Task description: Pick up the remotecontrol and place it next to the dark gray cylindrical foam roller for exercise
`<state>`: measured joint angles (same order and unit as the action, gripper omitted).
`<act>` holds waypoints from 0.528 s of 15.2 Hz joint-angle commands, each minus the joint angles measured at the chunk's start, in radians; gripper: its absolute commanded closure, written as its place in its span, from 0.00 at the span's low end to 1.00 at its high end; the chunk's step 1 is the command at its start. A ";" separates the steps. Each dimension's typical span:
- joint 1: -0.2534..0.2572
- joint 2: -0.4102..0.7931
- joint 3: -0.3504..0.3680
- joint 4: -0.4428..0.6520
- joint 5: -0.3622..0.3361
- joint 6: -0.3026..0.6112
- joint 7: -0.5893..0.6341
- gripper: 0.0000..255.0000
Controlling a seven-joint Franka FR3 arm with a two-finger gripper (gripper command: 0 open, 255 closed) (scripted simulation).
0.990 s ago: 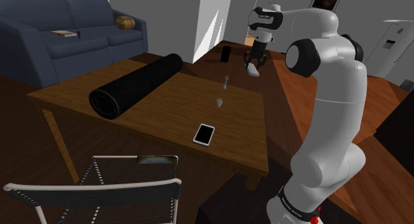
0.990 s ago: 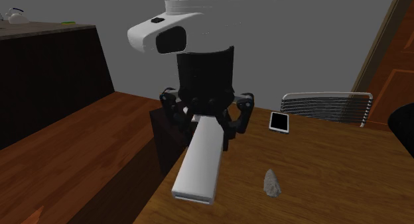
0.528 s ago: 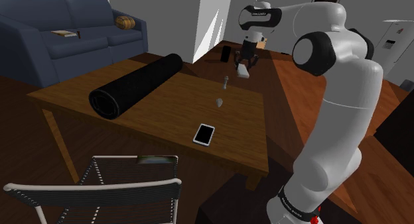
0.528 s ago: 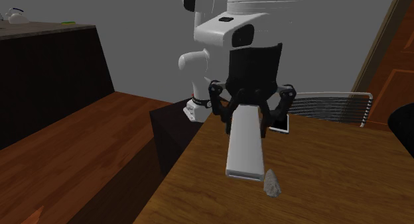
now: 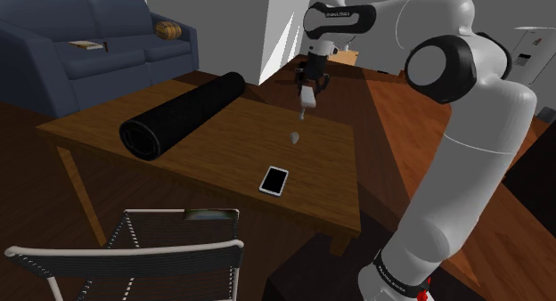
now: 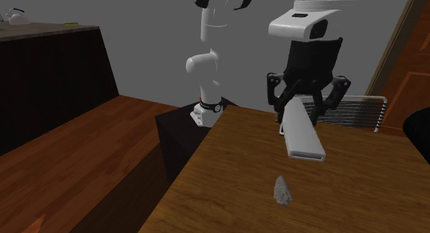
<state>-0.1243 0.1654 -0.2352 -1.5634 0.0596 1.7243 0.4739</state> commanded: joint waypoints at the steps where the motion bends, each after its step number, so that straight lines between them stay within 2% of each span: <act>1: 0.028 -0.018 0.018 -0.021 -0.007 0.005 0.048 1.00; 8: 0.121 -0.035 0.086 -0.042 -0.020 0.014 0.209 1.00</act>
<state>-0.0160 0.1295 -0.1589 -1.6065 0.0411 1.7381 0.6594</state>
